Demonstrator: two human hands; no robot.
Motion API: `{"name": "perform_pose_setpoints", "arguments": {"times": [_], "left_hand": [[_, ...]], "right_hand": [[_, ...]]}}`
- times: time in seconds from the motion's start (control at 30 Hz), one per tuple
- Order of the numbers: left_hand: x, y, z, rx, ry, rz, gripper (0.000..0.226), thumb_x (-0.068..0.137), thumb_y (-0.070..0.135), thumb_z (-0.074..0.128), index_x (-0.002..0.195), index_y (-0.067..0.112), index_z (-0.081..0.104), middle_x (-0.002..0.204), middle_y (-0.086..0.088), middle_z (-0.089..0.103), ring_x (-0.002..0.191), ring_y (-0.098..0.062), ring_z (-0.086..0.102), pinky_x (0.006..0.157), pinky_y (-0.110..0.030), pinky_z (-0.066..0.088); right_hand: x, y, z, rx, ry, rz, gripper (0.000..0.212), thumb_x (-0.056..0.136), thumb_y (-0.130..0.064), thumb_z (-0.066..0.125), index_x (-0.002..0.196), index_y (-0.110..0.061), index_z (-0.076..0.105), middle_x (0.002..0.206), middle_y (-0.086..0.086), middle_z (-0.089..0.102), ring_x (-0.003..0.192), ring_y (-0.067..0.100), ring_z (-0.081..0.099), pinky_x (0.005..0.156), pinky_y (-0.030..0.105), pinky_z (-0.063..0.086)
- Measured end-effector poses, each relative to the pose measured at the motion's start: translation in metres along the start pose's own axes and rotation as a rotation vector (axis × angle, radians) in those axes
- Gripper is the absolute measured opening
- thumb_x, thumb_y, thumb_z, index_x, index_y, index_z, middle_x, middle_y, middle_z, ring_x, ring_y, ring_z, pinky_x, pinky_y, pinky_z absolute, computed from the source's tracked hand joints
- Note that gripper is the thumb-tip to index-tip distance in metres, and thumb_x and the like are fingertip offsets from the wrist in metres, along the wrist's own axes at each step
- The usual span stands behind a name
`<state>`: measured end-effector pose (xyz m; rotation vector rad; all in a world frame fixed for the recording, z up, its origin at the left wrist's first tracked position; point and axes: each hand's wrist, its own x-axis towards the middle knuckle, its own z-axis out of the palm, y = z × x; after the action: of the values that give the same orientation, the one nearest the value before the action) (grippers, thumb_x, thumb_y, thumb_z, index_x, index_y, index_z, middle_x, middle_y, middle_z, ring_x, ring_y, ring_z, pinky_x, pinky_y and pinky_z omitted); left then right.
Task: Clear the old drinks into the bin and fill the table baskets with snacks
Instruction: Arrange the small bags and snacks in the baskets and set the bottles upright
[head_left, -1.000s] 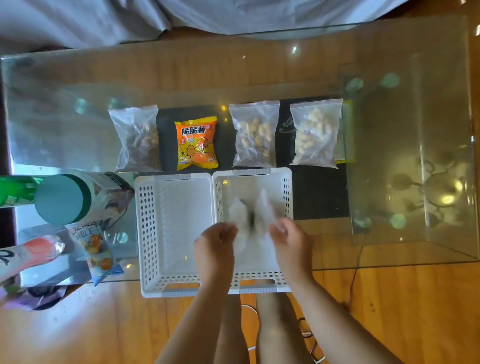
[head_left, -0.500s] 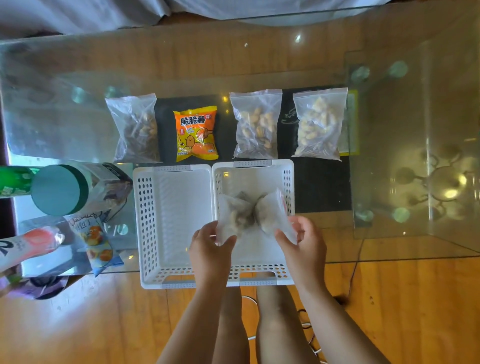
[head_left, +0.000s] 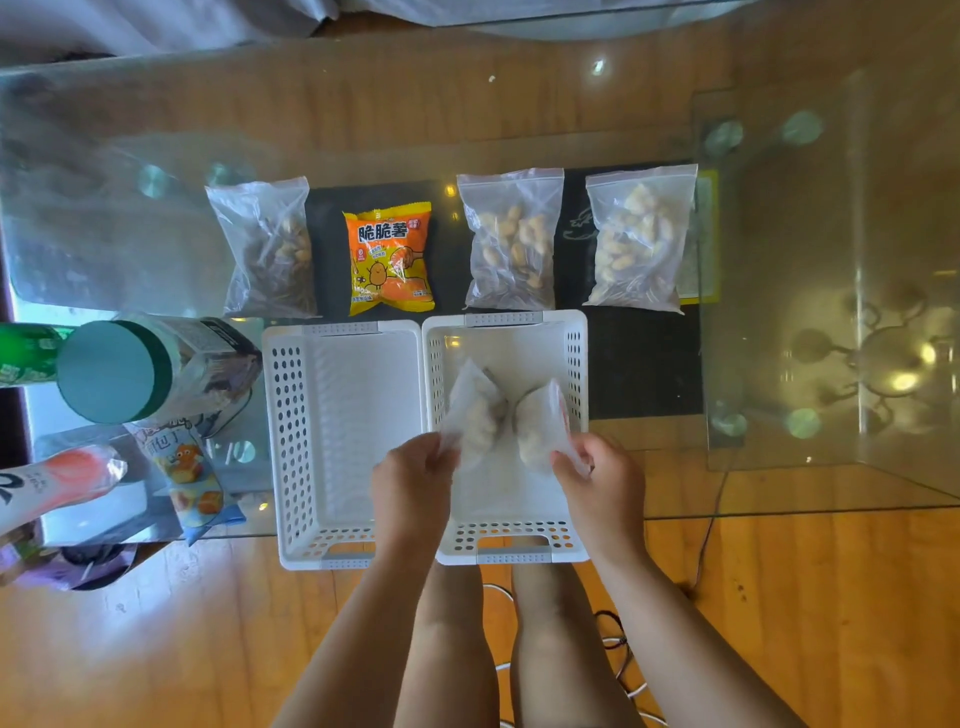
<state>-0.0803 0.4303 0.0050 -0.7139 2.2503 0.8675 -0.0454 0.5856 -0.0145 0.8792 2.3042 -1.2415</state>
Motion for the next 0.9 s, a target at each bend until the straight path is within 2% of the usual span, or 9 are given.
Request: {"name": "perform_pose_setpoints", "arguments": {"times": [0.07, 0.17, 0.23, 0.37, 0.53, 0.63, 0.73, 0.8, 0.9], "left_hand": [[0.002, 0.009, -0.007, 0.069, -0.015, 0.099, 0.02, 0.084, 0.013, 0.061, 0.068, 0.001, 0.061, 0.062, -0.026, 0.054, 0.061, -0.016, 0.038, 0.054, -0.031, 0.032], [0.006, 0.03, -0.021, 0.187, -0.003, 0.279, 0.012, 0.083, 0.011, 0.06, 0.076, 0.003, 0.066, 0.066, -0.024, 0.061, 0.058, -0.03, 0.045, 0.053, -0.033, 0.037], [0.01, 0.045, -0.032, 0.296, -0.021, 0.403, 0.013, 0.085, 0.012, 0.058, 0.081, 0.011, 0.07, 0.07, -0.016, 0.067, 0.069, -0.037, 0.059, 0.06, -0.036, 0.046], [0.021, 0.072, -0.04, 0.555, -0.172, 0.559, 0.027, 0.091, 0.012, 0.052, 0.105, 0.027, 0.07, 0.098, -0.005, 0.073, 0.092, -0.033, 0.064, 0.079, -0.038, 0.052], [0.049, 0.09, -0.044, 0.758, -0.227, 0.613, 0.036, 0.093, 0.01, 0.05, 0.113, 0.035, 0.065, 0.106, -0.001, 0.069, 0.096, -0.028, 0.062, 0.074, -0.032, 0.048], [0.063, 0.094, -0.047, 0.799, -0.219, 0.61, 0.031, 0.095, 0.015, 0.051, 0.117, 0.033, 0.064, 0.111, -0.004, 0.068, 0.099, -0.029, 0.063, 0.08, -0.038, 0.053], [0.072, 0.092, -0.051, 0.793, -0.183, 0.548, 0.032, 0.093, 0.024, 0.055, 0.123, 0.031, 0.06, 0.125, -0.004, 0.063, 0.11, -0.028, 0.06, 0.087, -0.041, 0.052], [0.076, 0.091, -0.052, 0.741, -0.172, 0.557, 0.035, 0.09, 0.027, 0.059, 0.125, 0.031, 0.059, 0.128, -0.002, 0.062, 0.114, -0.026, 0.058, 0.092, -0.042, 0.05], [0.077, 0.091, -0.052, 0.695, -0.148, 0.582, 0.027, 0.092, 0.03, 0.056, 0.117, 0.031, 0.066, 0.119, -0.003, 0.067, 0.106, -0.028, 0.062, 0.086, -0.041, 0.052]], "right_hand": [[-0.001, -0.003, -0.003, 0.029, -0.005, -0.043, 0.011, 0.084, -0.012, 0.064, 0.09, -0.004, 0.066, 0.089, -0.003, 0.061, 0.077, 0.013, 0.059, 0.06, 0.016, 0.043], [-0.009, -0.01, -0.012, 0.042, -0.028, -0.149, 0.016, 0.084, -0.009, 0.064, 0.099, -0.009, 0.067, 0.095, -0.012, 0.059, 0.083, 0.004, 0.057, 0.068, 0.018, 0.051], [-0.015, -0.014, -0.017, -0.022, -0.053, -0.22, 0.02, 0.083, -0.006, 0.064, 0.102, -0.011, 0.067, 0.097, -0.015, 0.058, 0.085, 0.002, 0.056, 0.071, 0.018, 0.052], [-0.015, -0.024, -0.02, -0.109, -0.087, -0.313, 0.024, 0.084, -0.003, 0.062, 0.105, -0.013, 0.068, 0.099, -0.009, 0.067, 0.088, 0.001, 0.058, 0.077, 0.01, 0.045], [-0.002, -0.038, -0.007, -0.181, -0.178, -0.369, 0.022, 0.088, -0.007, 0.055, 0.104, -0.014, 0.068, 0.105, -0.002, 0.071, 0.096, 0.013, 0.065, 0.082, 0.021, 0.049], [0.01, -0.043, 0.004, -0.164, -0.249, -0.413, 0.018, 0.087, -0.007, 0.057, 0.099, -0.012, 0.068, 0.104, 0.0, 0.072, 0.097, 0.016, 0.065, 0.081, 0.022, 0.048], [0.025, -0.042, 0.016, -0.13, -0.333, -0.426, 0.016, 0.085, -0.003, 0.058, 0.098, -0.008, 0.067, 0.112, 0.004, 0.069, 0.105, 0.019, 0.063, 0.091, 0.028, 0.049], [0.035, -0.04, 0.021, -0.119, -0.328, -0.402, 0.018, 0.085, -0.003, 0.058, 0.1, -0.007, 0.069, 0.118, 0.005, 0.066, 0.112, 0.019, 0.058, 0.097, 0.026, 0.043], [0.042, -0.037, 0.025, -0.043, -0.311, -0.332, 0.018, 0.088, -0.006, 0.057, 0.1, -0.009, 0.07, 0.116, 0.004, 0.068, 0.11, 0.017, 0.06, 0.092, 0.02, 0.041]]}}
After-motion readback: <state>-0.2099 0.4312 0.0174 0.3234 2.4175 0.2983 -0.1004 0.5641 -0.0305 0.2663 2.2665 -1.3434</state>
